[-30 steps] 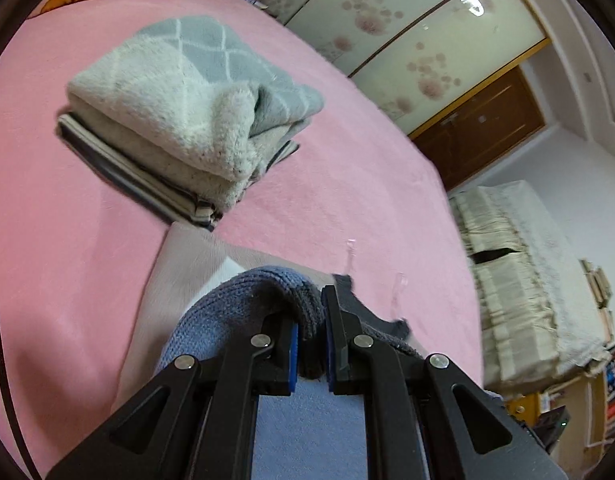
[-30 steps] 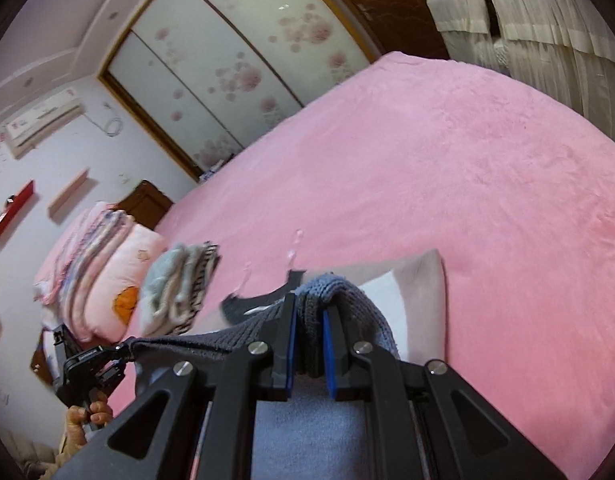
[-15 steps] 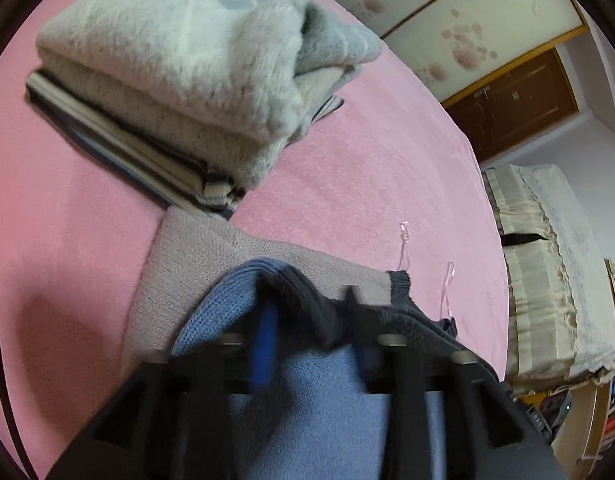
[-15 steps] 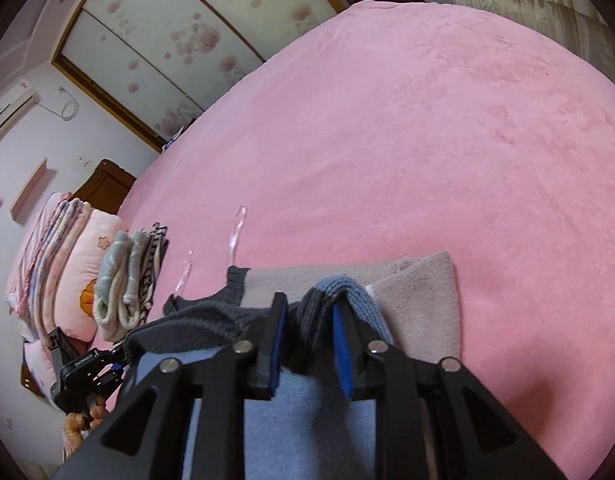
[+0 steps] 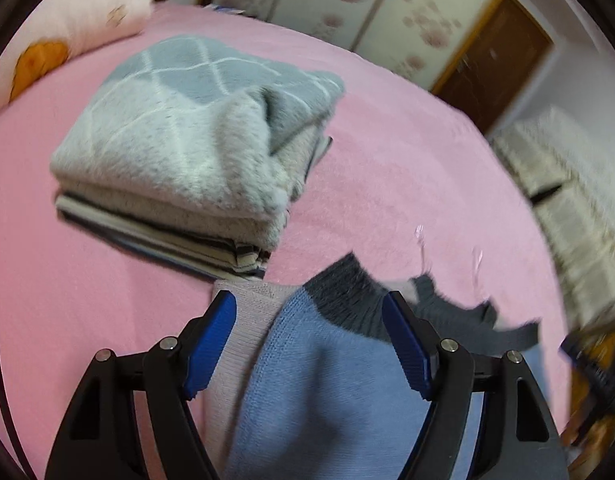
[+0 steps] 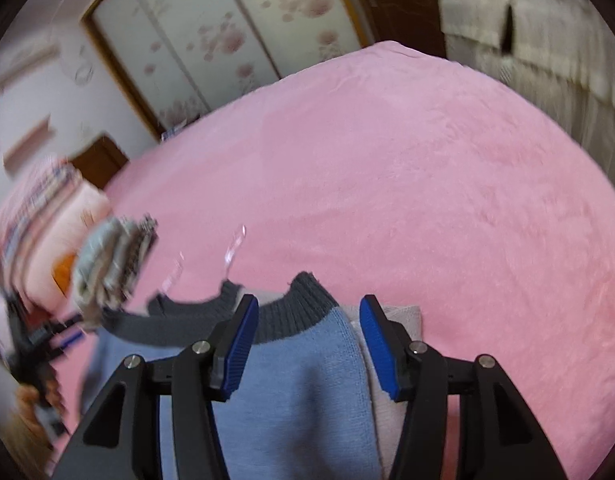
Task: Fold small clothes
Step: 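Lift the hem with both grippers and carry it toward the collar, then lay the hem at the collar and open both grippers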
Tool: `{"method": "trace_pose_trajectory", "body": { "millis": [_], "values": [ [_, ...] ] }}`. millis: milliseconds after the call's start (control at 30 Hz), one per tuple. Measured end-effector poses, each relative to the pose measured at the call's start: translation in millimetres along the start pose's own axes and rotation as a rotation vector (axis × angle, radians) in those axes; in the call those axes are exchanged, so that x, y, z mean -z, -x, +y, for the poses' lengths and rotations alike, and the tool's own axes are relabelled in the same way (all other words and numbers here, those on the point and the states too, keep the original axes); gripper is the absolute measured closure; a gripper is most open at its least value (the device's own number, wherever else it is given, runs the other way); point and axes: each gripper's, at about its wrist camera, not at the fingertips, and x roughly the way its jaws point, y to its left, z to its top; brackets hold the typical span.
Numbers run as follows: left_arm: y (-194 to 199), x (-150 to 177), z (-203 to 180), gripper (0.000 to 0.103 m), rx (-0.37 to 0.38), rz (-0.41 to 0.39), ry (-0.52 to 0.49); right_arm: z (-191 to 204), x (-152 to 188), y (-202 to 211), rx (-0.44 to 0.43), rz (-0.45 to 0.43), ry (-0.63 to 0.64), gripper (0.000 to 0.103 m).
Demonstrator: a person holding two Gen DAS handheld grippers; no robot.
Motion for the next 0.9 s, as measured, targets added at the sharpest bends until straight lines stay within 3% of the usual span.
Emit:
{"method": "trace_pose_trajectory", "body": {
  "millis": [200, 333, 433, 533, 567, 633, 733, 900],
  "values": [
    [-24.8, 5.1, -30.3, 0.034, -0.066, 0.026, -0.241, 10.8, 7.3, -25.7, 0.041, 0.05, 0.104, 0.05],
    [-47.2, 1.7, -40.0, 0.035, -0.128, 0.039, -0.297, 9.5, 7.4, -39.4, 0.06, 0.068, 0.113, 0.05],
    [-63.6, -3.2, -46.6, 0.049, -0.125, 0.061, -0.298, 9.1, 5.2, -49.7, 0.074, 0.072, 0.114, 0.051],
    [-70.0, -4.4, -51.1, 0.07, -0.154, 0.064, -0.307, 9.7, 3.5, -58.6, 0.096, 0.08, 0.12, 0.065],
    [-73.4, -5.2, -53.2, 0.085, -0.168, 0.07, -0.317, 9.1, 3.2, -61.5, 0.111, 0.086, 0.124, 0.074],
    [-79.0, -3.6, -63.3, 0.091, -0.184, 0.079, -0.348, 8.5, 2.8, -66.9, 0.133, 0.103, 0.13, 0.089],
    [-75.9, 3.0, -77.1, 0.094, -0.256, 0.03, -0.427, 12.9, 4.3, -66.0, 0.158, 0.091, 0.151, 0.094],
    [-49.3, 1.7, -75.3, 0.094, -0.297, -0.116, -0.377, 18.3, 2.7, -40.7, 0.182, -0.031, 0.131, 0.095]
  ]
}}
